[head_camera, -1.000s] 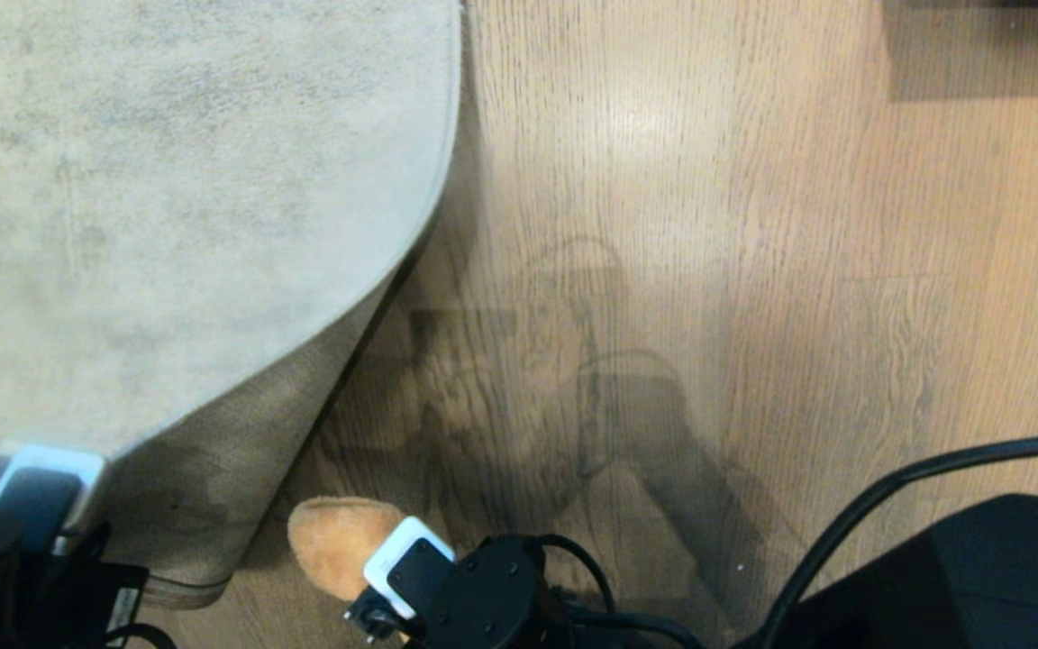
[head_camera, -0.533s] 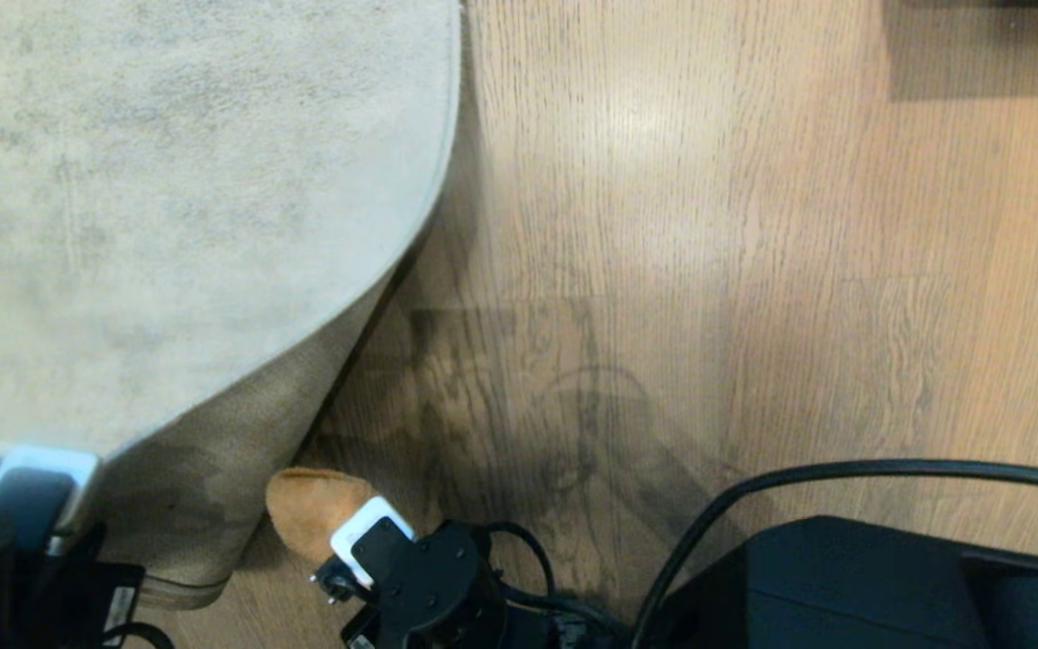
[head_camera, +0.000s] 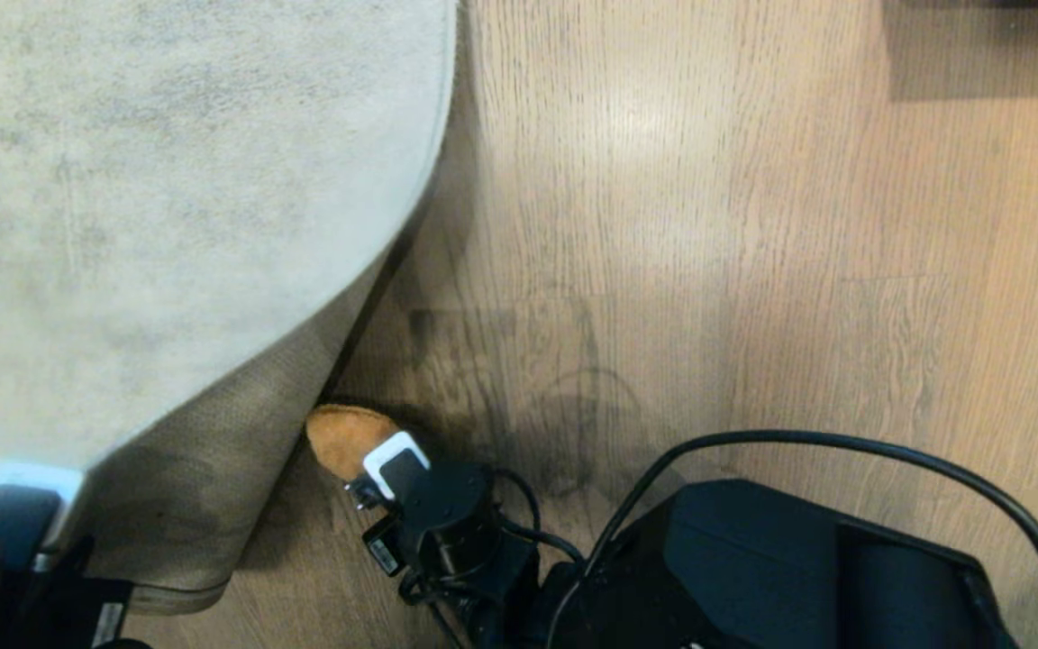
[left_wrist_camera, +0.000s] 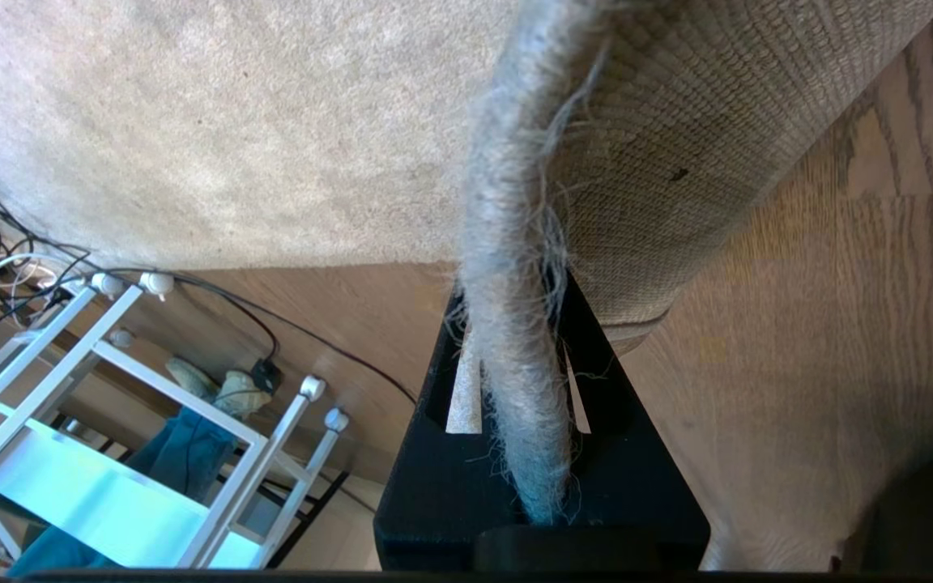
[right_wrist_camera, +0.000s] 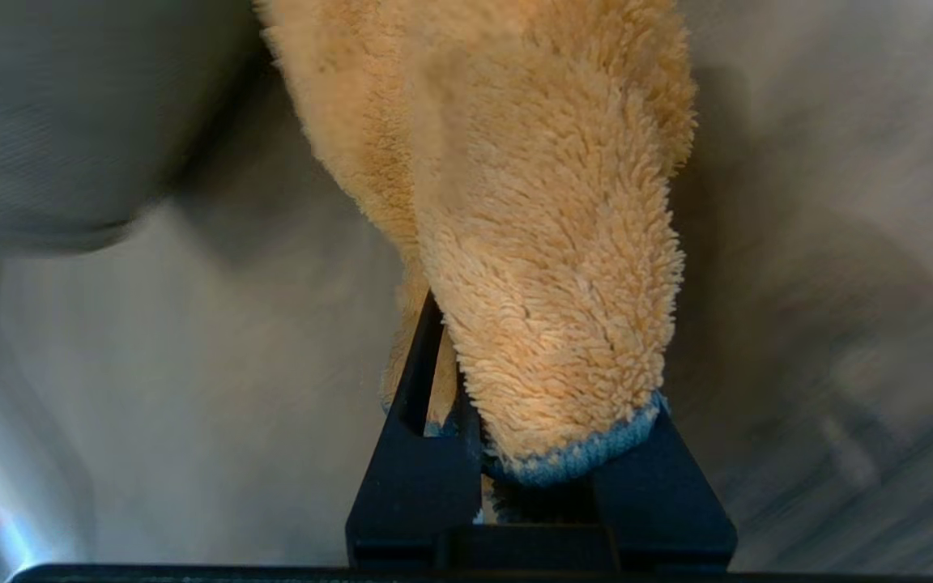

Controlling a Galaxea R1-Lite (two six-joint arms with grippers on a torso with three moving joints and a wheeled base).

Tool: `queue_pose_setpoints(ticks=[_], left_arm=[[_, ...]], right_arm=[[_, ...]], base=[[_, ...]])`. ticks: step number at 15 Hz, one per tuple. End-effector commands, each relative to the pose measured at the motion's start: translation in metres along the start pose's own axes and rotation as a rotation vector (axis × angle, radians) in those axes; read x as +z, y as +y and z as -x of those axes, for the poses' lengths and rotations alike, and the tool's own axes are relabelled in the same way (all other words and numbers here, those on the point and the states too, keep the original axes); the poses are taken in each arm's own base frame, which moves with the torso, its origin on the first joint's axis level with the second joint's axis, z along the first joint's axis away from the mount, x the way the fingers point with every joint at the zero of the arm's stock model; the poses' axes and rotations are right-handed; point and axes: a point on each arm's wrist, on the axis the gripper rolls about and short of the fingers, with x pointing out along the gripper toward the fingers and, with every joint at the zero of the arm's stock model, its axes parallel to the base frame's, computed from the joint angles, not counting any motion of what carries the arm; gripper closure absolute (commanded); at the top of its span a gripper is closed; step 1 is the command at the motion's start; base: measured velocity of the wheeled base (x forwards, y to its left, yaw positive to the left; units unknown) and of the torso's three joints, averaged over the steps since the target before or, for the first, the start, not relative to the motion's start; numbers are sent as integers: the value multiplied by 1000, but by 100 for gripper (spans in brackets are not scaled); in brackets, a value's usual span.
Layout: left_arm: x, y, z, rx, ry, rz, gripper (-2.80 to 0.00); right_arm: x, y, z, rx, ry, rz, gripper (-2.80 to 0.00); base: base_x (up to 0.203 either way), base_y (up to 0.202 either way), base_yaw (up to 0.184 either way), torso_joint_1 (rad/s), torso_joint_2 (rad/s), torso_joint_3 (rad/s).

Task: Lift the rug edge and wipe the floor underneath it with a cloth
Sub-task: Wipe the floor under the carpet with a rag

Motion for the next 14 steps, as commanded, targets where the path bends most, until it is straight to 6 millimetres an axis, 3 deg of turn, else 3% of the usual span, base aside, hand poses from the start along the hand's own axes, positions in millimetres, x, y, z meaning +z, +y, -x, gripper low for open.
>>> queue_pose_setpoints(ticks=[1, 5, 10, 14], left_arm=[[-1, 1, 1, 4, -3, 3, 0], [-1, 0, 1, 3, -3, 2, 0], [-1, 0, 0, 3, -2, 1, 0], [-1, 0, 0, 0, 3, -8, 0]], right_arm=[[-9, -18, -14, -49, -18, 0, 0], [-8, -43, -21, -105, -46, 10, 0], [-7, -52, -23, -127, -61, 5, 0], [2, -82, -25, -188, -85, 14, 0]], base=[[0, 0, 0, 0, 0, 0], [0, 0, 0, 0, 0, 0], [0, 0, 0, 0, 0, 0], [0, 0, 0, 0, 0, 0]])
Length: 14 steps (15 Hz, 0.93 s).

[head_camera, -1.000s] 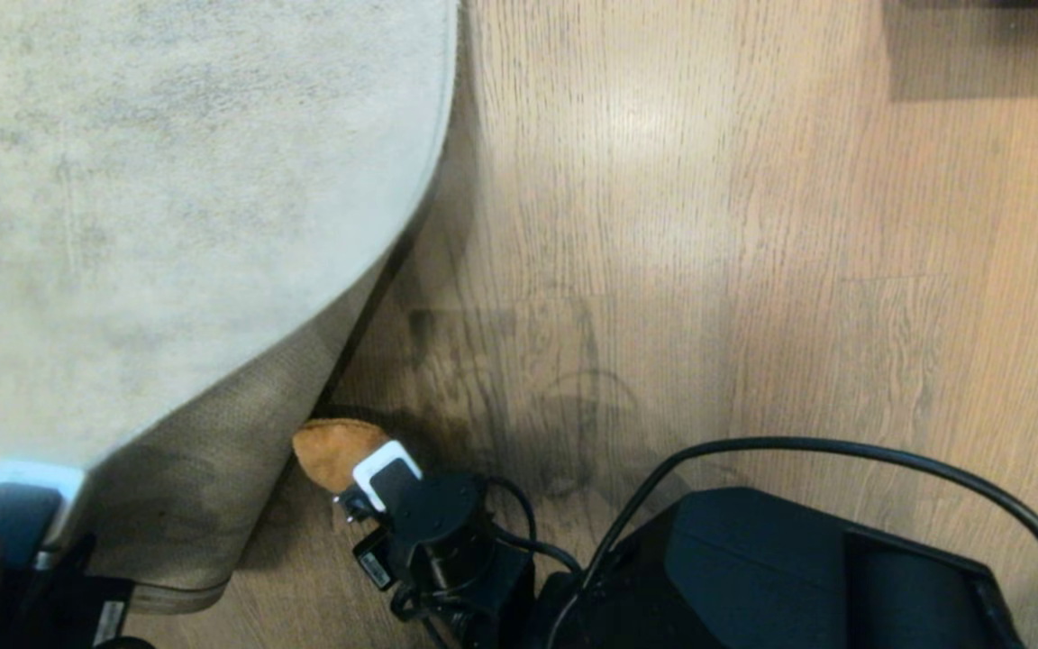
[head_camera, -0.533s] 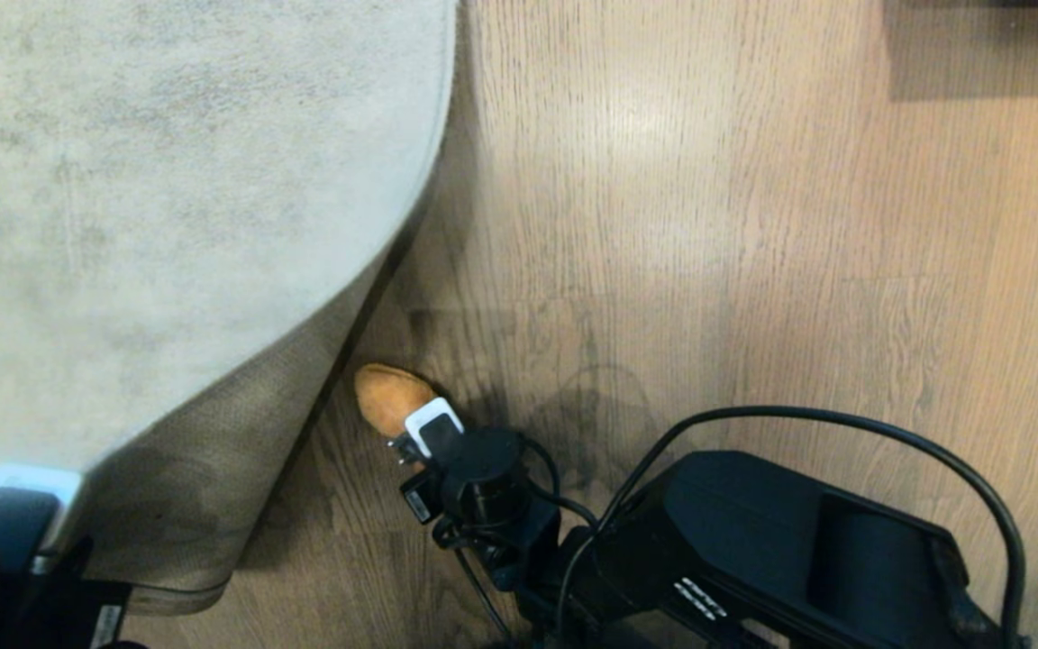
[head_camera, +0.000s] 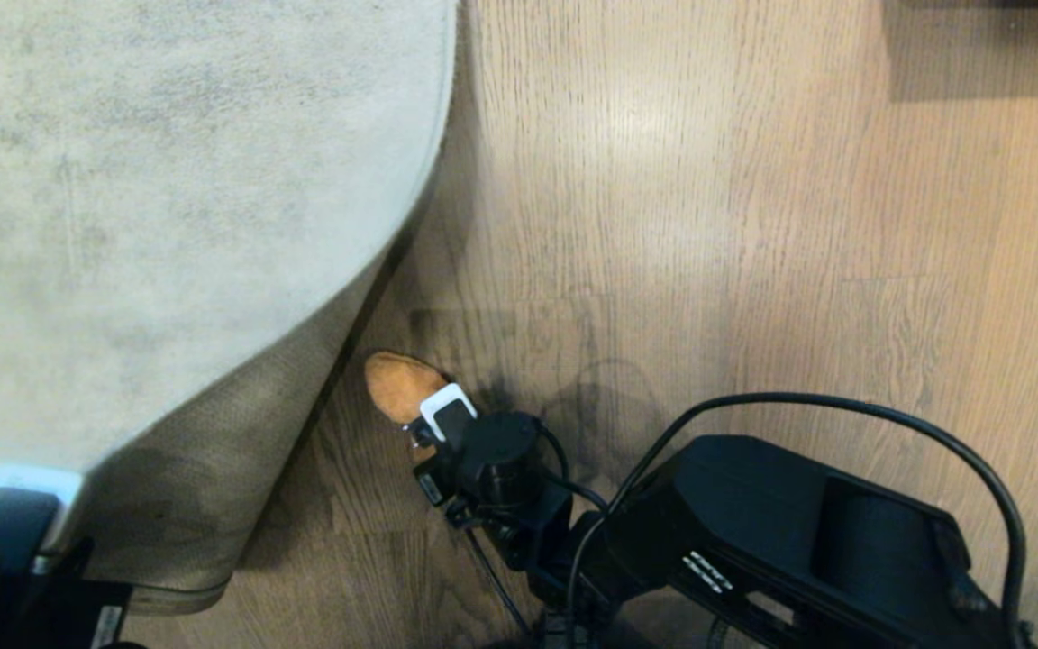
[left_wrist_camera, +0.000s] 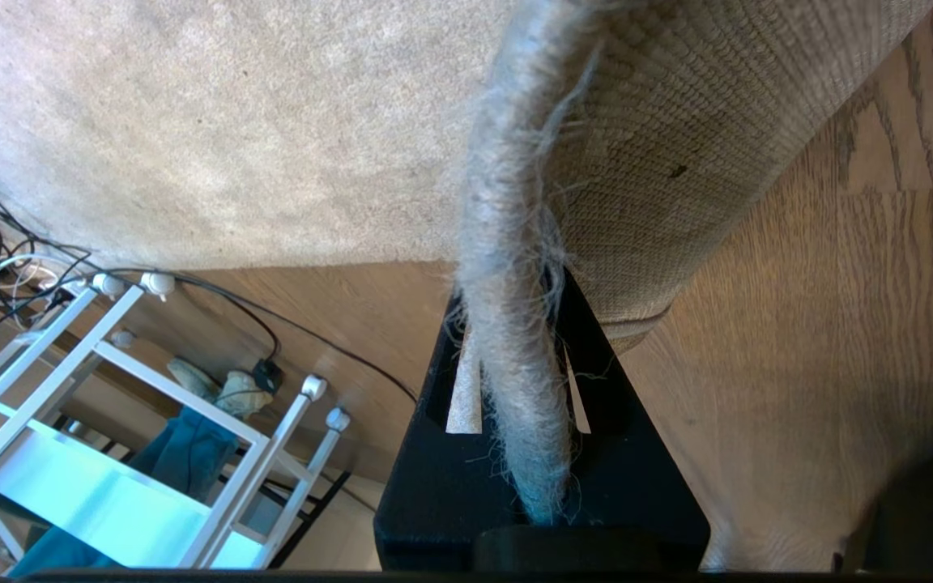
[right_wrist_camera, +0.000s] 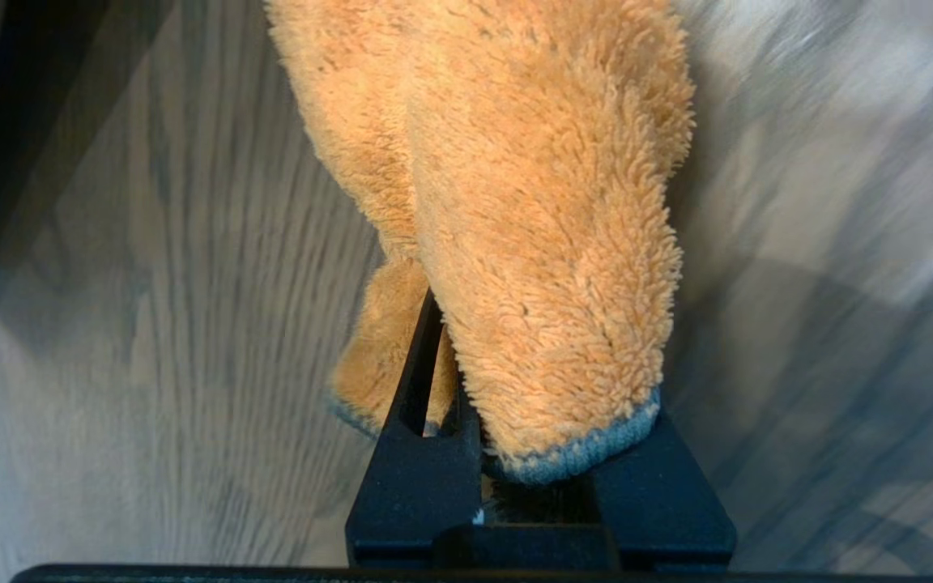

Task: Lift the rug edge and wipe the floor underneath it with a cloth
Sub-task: Wipe the floor under the carpet with a rag

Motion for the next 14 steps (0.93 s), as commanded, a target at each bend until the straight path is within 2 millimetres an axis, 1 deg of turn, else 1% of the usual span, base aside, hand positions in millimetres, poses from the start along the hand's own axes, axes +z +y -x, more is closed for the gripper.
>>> queue_pose_setpoints(ticks=[1, 4, 6, 9, 11, 14], left_arm=[[0, 0, 0, 3, 4, -5, 0], [-1, -1, 0, 2, 6, -7, 0], [0, -1, 0, 1, 5, -7, 0], [0, -1, 0, 0, 4, -6, 0], [-1, -1, 0, 0, 5, -7, 0], [-1, 0, 0, 3, 6, -7, 0]], right_arm=[[9, -21, -4, -51, -21, -9, 0], [26, -44, -11, -101, -63, -22, 0], [35, -64, -14, -142, -82, -10, 0], [48, -91, -12, -194, -101, 0, 0], [56, -100, -7, -206, -105, 10, 0], [58, -101, 9, -189, -74, 30, 0]], base=[[0, 0, 0, 0, 0, 0], [0, 0, 0, 0, 0, 0], [0, 0, 0, 0, 0, 0], [0, 0, 0, 0, 0, 0], [0, 0, 0, 0, 0, 0], [0, 0, 0, 0, 0, 0]])
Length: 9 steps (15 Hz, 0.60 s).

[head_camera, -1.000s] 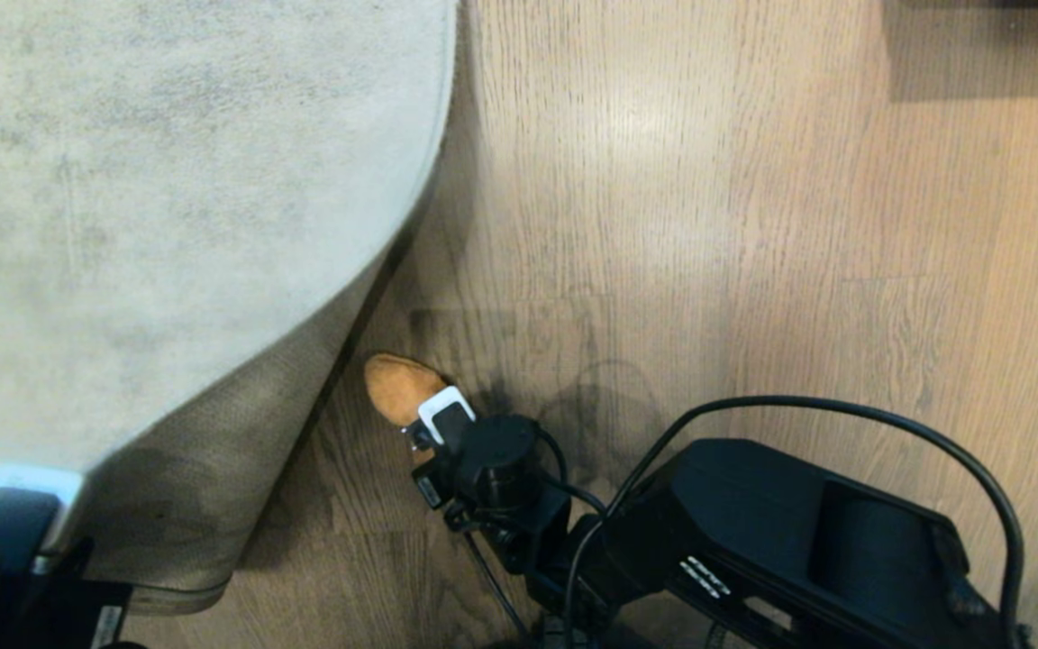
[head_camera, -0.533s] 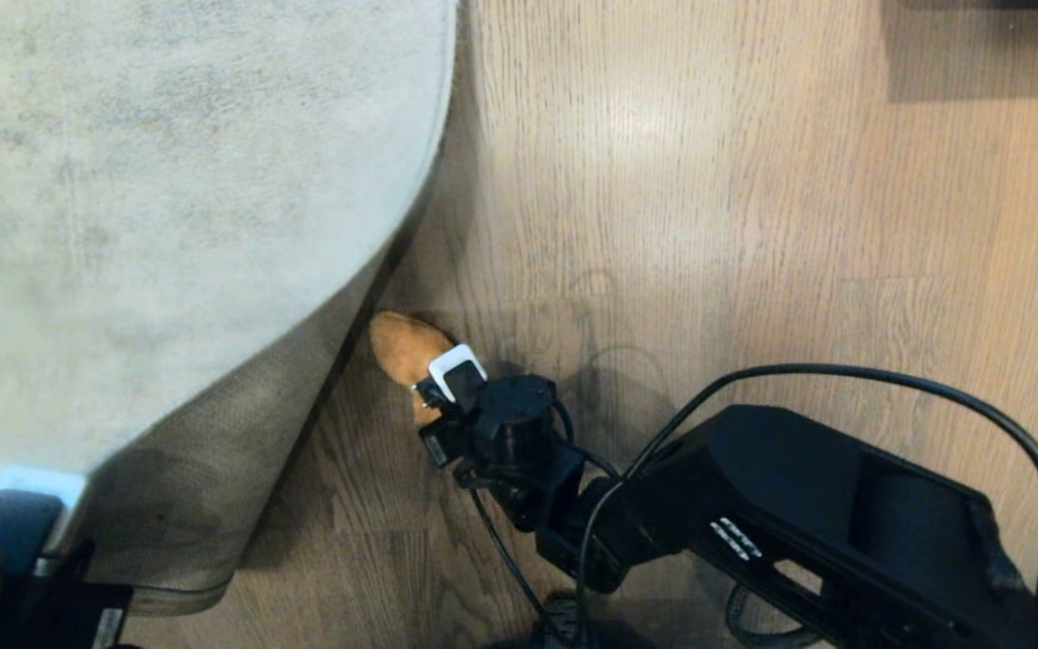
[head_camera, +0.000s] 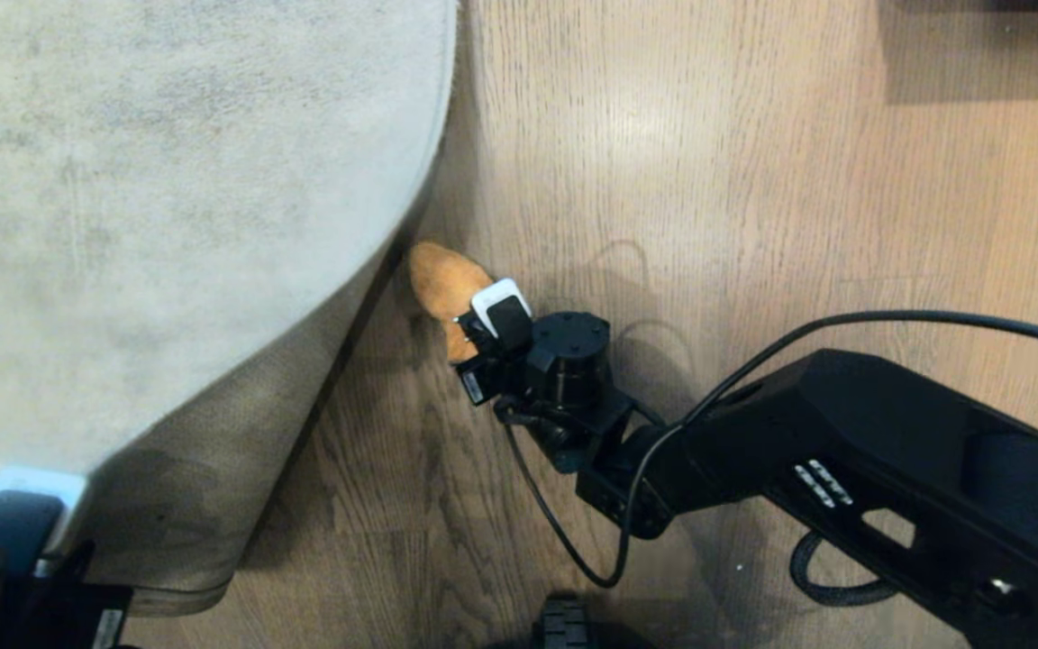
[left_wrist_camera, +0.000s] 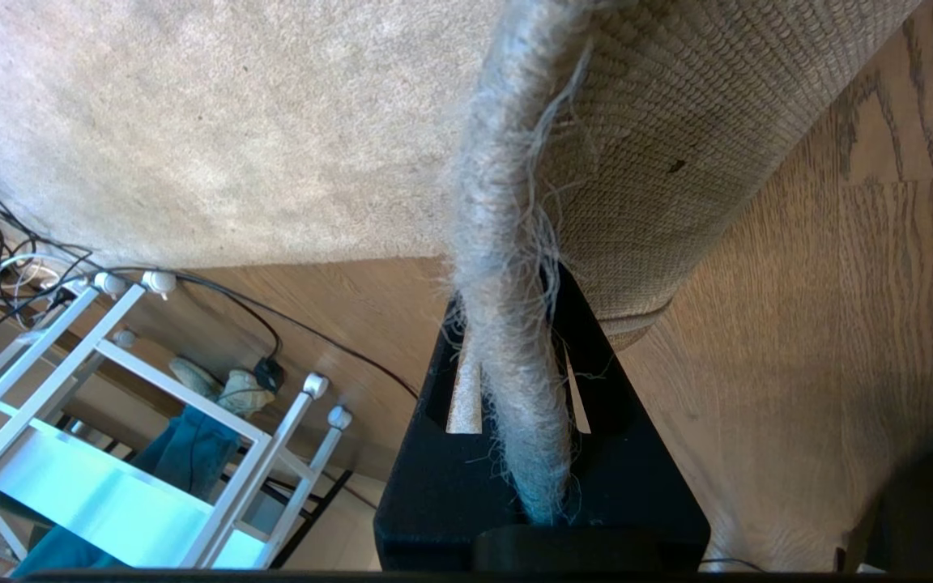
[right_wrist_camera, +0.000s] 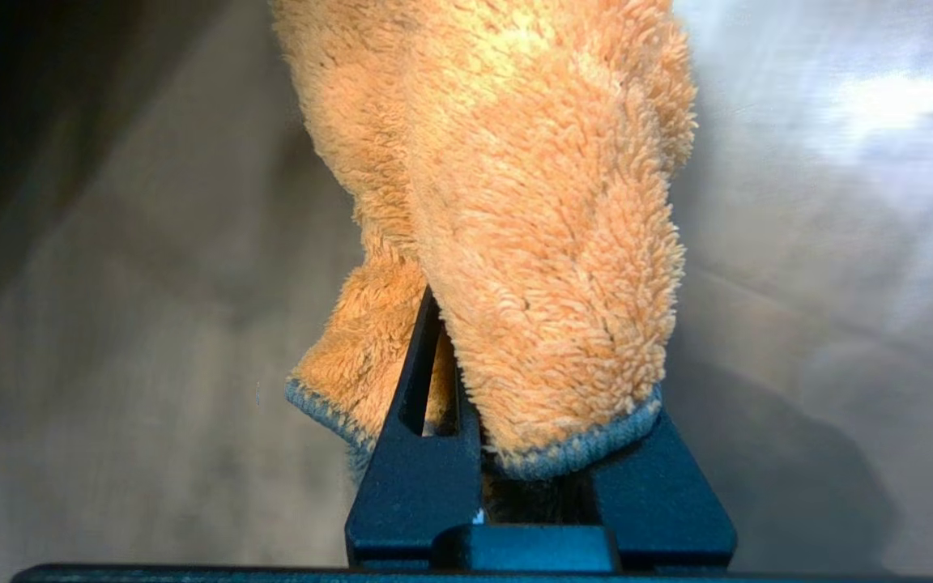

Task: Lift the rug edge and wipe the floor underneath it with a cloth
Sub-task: Wipe the floor under the carpet with a rag

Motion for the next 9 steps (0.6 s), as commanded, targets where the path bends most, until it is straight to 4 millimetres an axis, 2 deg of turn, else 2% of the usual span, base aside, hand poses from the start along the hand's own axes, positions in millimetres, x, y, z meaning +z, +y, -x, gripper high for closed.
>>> queue_pose_setpoints(ticks=[1, 3, 9], left_arm=[[0, 0, 0, 7, 0, 1, 0], [0, 0, 0, 5, 0, 1, 0], [0, 1, 1, 5, -4, 6, 0]], right_arm=[[10, 1, 17, 23, 12, 9, 0], [12, 19, 38, 85, 34, 22, 0], [16, 110, 115, 359, 66, 66, 0]], base=[[0, 0, 0, 0, 0, 0], [0, 0, 0, 0, 0, 0], [0, 0, 0, 0, 0, 0]])
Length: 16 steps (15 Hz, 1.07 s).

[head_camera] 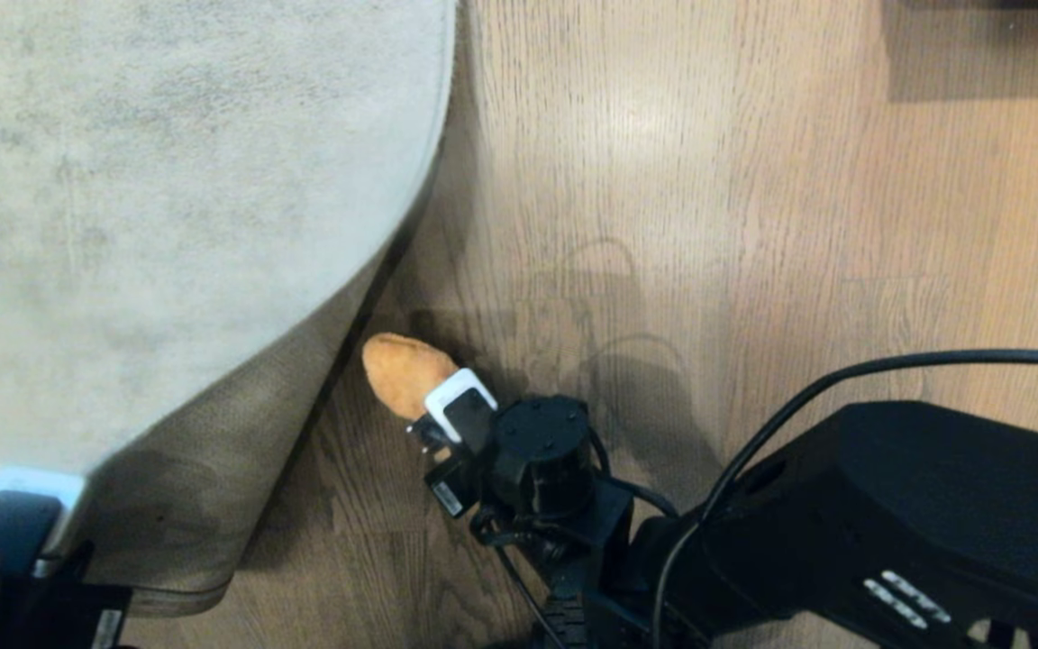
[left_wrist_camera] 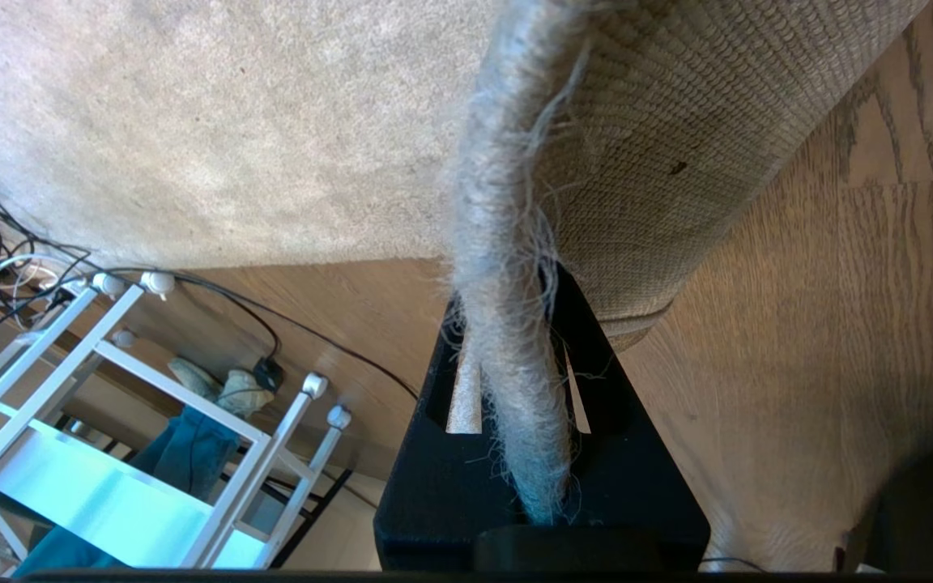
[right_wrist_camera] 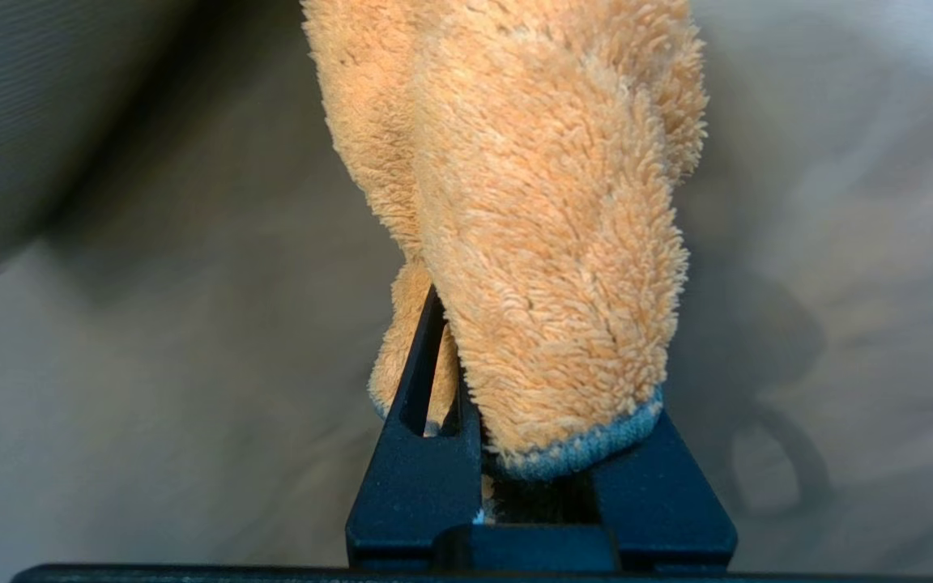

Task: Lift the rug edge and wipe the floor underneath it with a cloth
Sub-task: Wipe the floor under the carpet with a rag

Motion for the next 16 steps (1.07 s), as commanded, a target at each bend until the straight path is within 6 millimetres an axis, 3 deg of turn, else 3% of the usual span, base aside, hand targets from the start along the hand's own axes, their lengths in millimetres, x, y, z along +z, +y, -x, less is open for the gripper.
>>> queue_pose_setpoints(ticks=[1, 3, 9, 16], left_arm=[[0, 1, 1, 6, -5, 7, 0], [-8, 1, 1, 12, 10, -6, 0], [-11, 0, 1, 15, 19, -5, 0], [-11, 0, 1, 14, 19, -6, 0]], right_arm=[[-3, 42, 15, 101, -1, 22, 0], [-10, 57, 12, 119, 6, -10, 0], [-48, 74, 1, 134, 57, 4, 0], [-56, 92, -46, 115, 26, -27, 0]], base=[[0, 0, 0, 0, 0, 0], [0, 0, 0, 0, 0, 0], [0, 0, 0, 0, 0, 0], [0, 0, 0, 0, 0, 0]])
